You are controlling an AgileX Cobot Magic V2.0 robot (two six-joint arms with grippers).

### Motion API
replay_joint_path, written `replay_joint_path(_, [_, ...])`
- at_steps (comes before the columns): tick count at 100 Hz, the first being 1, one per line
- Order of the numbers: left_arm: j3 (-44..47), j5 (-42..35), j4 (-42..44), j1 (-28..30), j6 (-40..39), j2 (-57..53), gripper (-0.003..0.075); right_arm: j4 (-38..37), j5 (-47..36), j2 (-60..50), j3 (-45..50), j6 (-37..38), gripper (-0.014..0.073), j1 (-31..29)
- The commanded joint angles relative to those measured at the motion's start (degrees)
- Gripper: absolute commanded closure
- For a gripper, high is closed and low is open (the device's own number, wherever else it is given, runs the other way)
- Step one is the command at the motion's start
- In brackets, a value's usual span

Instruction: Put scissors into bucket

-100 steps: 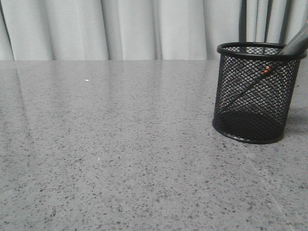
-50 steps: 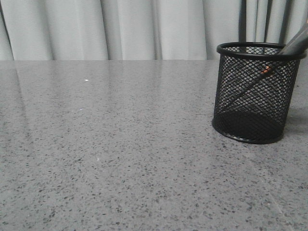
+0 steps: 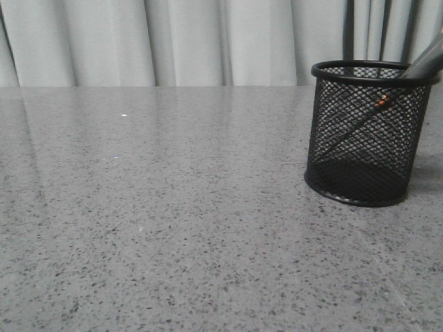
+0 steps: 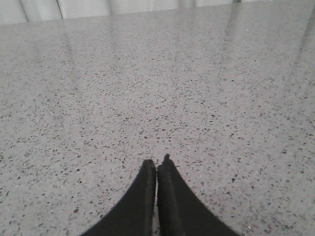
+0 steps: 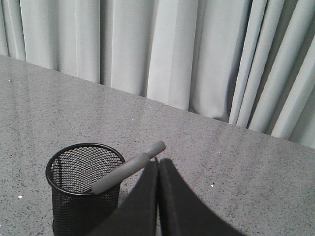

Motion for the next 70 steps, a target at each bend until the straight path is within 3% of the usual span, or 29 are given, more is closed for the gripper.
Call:
replay_joint_path(1, [2.59,-3.08,-0.32,0.07,-0.55,-1.53,0.0740,-0.68,-5.03,0.52,-1.31,-0.18,0.0645,-0.41])
replay_joint_path(33, [2.59,-3.08,-0.32,0.07,-0.55,-1.53,0.0740,-2.96,-6.49,0.43,2.95,-0.18,0.0645,-2.02])
replay_joint_path(70, [2.59,-3.08,-0.32,0.07,-0.55,-1.53,0.0740,-2.75,-31.76,-1.39,25.19,1.01,0.0645,-18.99])
